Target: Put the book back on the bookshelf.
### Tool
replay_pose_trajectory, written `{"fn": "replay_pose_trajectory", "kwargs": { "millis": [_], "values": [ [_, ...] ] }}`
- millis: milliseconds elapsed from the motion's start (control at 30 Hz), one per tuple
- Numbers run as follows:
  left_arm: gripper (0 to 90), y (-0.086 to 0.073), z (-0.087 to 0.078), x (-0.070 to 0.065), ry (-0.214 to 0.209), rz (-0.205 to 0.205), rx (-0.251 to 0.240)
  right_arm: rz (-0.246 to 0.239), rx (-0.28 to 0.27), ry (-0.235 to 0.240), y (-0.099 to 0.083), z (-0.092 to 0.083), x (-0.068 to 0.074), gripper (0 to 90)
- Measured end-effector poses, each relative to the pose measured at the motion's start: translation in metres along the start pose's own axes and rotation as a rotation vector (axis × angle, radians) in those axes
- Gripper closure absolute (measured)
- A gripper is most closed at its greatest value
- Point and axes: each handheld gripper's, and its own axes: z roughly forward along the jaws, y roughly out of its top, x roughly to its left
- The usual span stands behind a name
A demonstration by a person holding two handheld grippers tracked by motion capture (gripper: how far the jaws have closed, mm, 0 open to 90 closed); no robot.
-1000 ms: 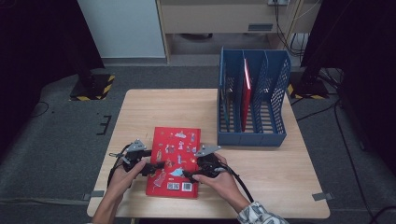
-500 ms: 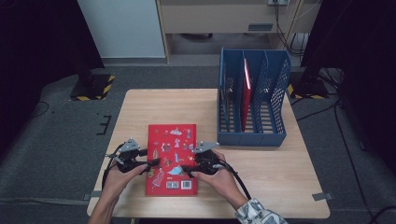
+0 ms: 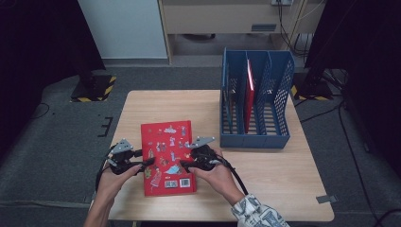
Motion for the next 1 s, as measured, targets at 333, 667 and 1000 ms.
{"fn": "replay_pose_trajectory", "kwargs": {
  "millis": [333, 667, 1000],
  "values": [
    [42.3, 0.003, -0.011, 0.004, 0.023, 0.006, -0.024, 0.001, -0.013, -0.006, 0.012, 0.001, 0.002, 42.8],
    [44.3, 0.005, -0.02, 0.007, 0.036, 0.003, -0.03, -0.008, -0.017, -0.011, 0.023, 0.001, 0.005, 46.0],
    [44.7, 0.003, -0.03, 0.018, 0.062, -0.016, -0.044, -0.025, -0.025, -0.014, 0.041, 0.009, 0.011, 48.0]
  ]
}}
